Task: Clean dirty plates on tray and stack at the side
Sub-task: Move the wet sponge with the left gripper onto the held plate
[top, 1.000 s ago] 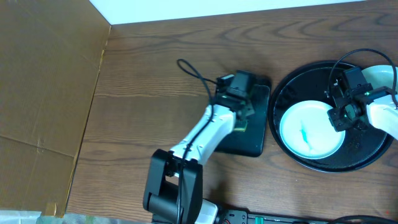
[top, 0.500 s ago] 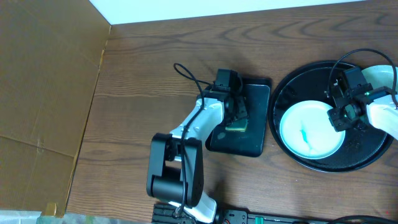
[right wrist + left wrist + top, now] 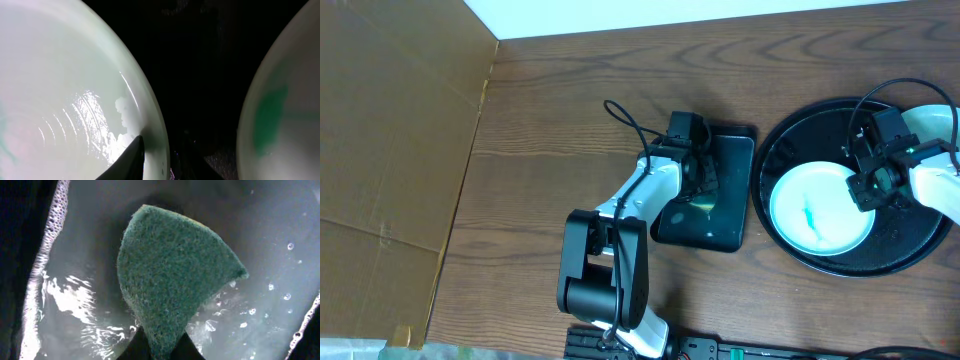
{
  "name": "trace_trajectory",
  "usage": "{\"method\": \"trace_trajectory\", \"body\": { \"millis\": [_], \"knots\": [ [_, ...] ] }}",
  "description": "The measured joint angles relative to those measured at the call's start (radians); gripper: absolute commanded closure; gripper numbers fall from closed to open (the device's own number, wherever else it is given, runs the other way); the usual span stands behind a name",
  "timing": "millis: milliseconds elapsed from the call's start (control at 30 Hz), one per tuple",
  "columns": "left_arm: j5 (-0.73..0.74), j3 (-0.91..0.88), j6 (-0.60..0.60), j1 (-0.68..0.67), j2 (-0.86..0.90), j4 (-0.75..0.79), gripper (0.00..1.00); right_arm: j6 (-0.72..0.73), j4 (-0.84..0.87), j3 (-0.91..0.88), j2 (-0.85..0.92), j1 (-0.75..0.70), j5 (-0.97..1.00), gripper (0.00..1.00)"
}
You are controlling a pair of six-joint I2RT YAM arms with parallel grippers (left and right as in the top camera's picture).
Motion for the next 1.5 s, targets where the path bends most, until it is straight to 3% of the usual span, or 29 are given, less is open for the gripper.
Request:
{"method": "trace_trajectory", "body": {
  "millis": [200, 533, 667, 1033, 1500],
  "knots": [
    [0.0, 0.0, 0.0, 0.0, -0.034, -0.038, 0.93, 0.0, 0.0, 0.0, 0.0, 0.0, 0.0, 0.79],
    [0.033, 0.0, 0.0, 0.0, -0.316, -0.072, 0.93, 0.0, 0.0, 0.0, 0.0, 0.0, -0.001, 0.81],
    [0.035, 0.0, 0.0, 0.0, -0.318, -0.084, 0.93, 0.001, 0.003, 0.0, 0.0, 0.001, -0.008, 0.99],
    [0.035, -0.058, 0.0, 0.0, -0.174, -0.068, 0.93, 0.055, -0.008, 0.002, -0.009, 0.0, 0.006, 0.99],
    [0.125, -0.058, -0.037, -0.002, -0.358, -0.072, 0.93, 0.165, -0.032, 0.005, -0.01, 0.0, 0.012, 0.98]
  ]
}}
